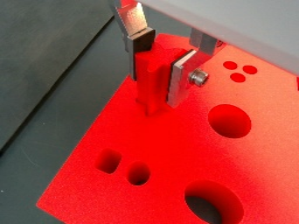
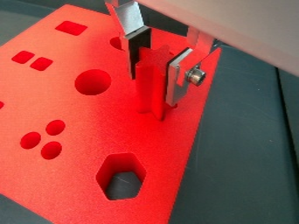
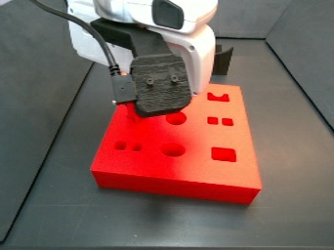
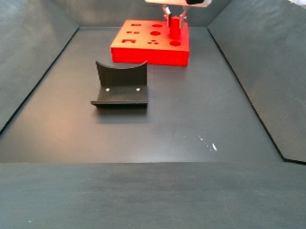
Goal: Insert the star object.
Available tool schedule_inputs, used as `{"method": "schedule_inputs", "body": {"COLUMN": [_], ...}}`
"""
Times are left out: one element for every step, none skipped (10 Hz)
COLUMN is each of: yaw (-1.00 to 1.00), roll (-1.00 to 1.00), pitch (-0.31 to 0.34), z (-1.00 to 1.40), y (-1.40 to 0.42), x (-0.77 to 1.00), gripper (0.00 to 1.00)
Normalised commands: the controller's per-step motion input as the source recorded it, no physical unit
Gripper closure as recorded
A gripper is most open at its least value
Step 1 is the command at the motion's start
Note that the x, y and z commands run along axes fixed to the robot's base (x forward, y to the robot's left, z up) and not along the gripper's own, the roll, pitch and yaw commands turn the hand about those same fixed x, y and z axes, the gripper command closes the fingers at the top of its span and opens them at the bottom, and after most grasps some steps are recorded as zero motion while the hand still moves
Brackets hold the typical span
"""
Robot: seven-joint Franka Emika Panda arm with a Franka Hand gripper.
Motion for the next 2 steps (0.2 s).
{"method": "schedule_inputs", "body": {"yaw": [0.00,0.00], "roll": [0.03,0.00], "pitch": [0.000,0.000], "z": [0.00,0.00], "y": [-0.01,0.00], "x": [0.00,0.00], "gripper": [1.00,1.00]}}
